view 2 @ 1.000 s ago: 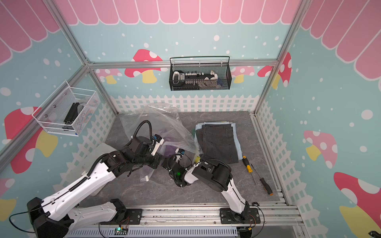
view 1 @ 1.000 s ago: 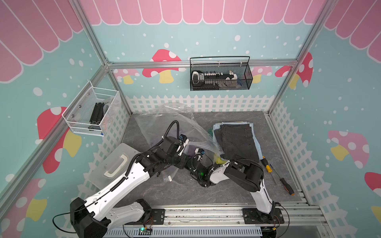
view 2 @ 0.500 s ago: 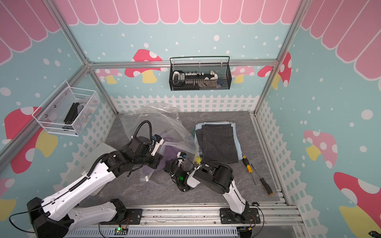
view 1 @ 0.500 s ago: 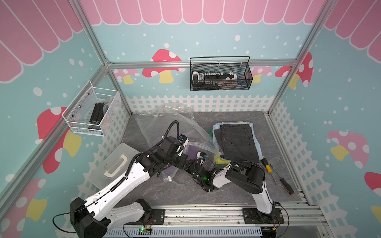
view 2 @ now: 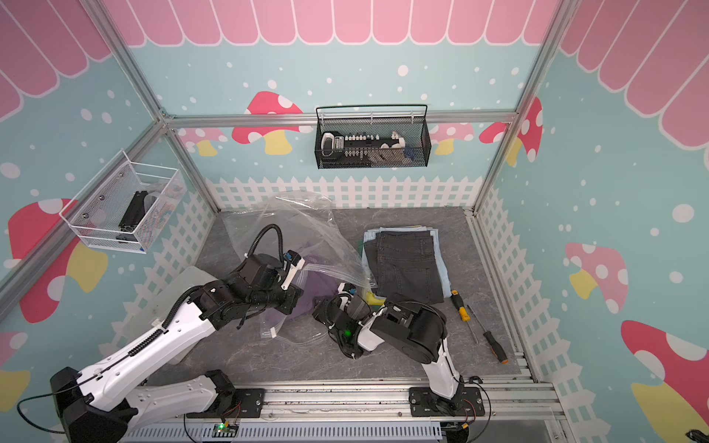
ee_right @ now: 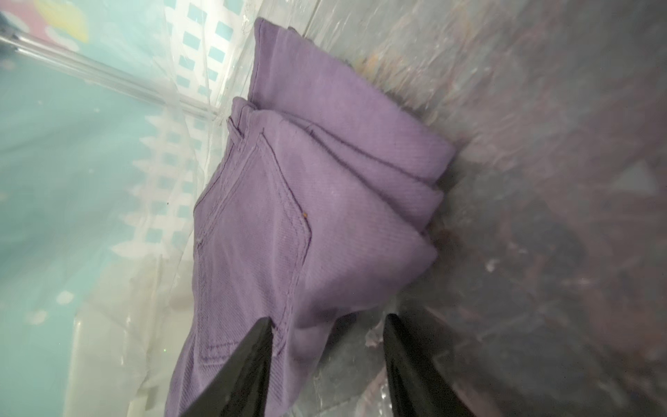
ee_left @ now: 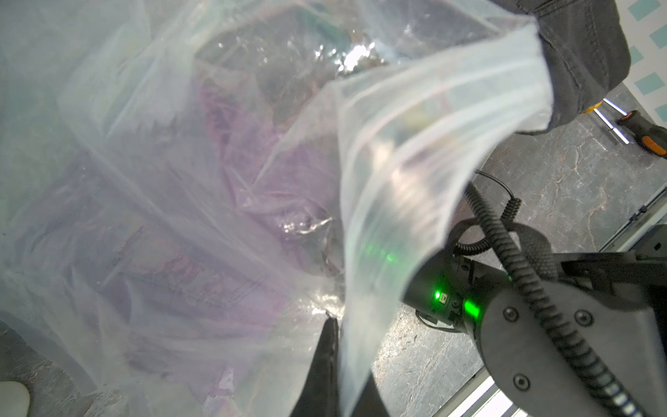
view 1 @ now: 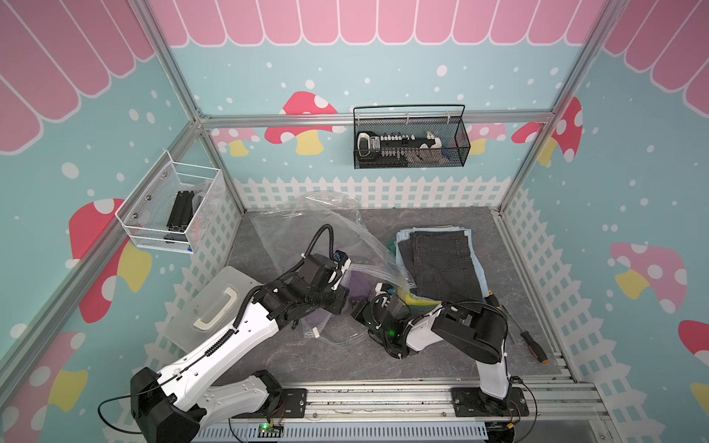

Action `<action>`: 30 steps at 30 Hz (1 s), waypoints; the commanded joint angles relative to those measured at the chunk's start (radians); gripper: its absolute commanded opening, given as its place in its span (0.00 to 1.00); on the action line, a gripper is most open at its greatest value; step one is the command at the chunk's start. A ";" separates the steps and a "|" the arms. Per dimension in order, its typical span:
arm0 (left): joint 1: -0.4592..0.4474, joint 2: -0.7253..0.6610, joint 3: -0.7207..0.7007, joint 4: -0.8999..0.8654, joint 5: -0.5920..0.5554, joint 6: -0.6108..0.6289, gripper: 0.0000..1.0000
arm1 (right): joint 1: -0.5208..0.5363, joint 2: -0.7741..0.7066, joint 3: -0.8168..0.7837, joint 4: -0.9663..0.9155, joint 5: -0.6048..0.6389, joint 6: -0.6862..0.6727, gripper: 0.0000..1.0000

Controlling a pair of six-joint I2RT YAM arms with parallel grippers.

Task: Take the trousers out of the vacuum bag
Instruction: Take out the trousers from the vacuum bag.

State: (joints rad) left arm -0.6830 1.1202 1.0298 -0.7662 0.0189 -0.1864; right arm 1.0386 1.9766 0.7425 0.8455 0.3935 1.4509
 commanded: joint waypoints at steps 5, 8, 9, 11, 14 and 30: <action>0.001 0.008 -0.009 0.002 -0.019 0.017 0.00 | -0.066 0.005 0.009 -0.011 -0.069 -0.005 0.61; 0.001 0.009 -0.011 0.002 -0.018 0.016 0.00 | -0.086 0.022 0.025 -0.015 -0.086 -0.002 0.61; 0.001 0.010 -0.011 0.001 -0.018 0.015 0.00 | -0.091 0.024 0.032 -0.022 -0.092 -0.002 0.61; 0.001 0.009 -0.009 0.001 -0.019 0.017 0.00 | -0.099 0.037 0.049 -0.039 -0.105 -0.001 0.61; 0.001 -0.005 -0.008 0.000 -0.019 0.018 0.00 | -0.105 0.049 0.071 -0.067 -0.118 0.003 0.61; 0.000 -0.003 -0.007 -0.005 -0.038 0.002 0.00 | -0.107 0.032 0.082 -0.128 -0.148 -0.047 0.33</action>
State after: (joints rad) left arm -0.6830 1.1255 1.0264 -0.7666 0.0109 -0.1864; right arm 0.9382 1.9972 0.8211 0.7444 0.2604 1.4120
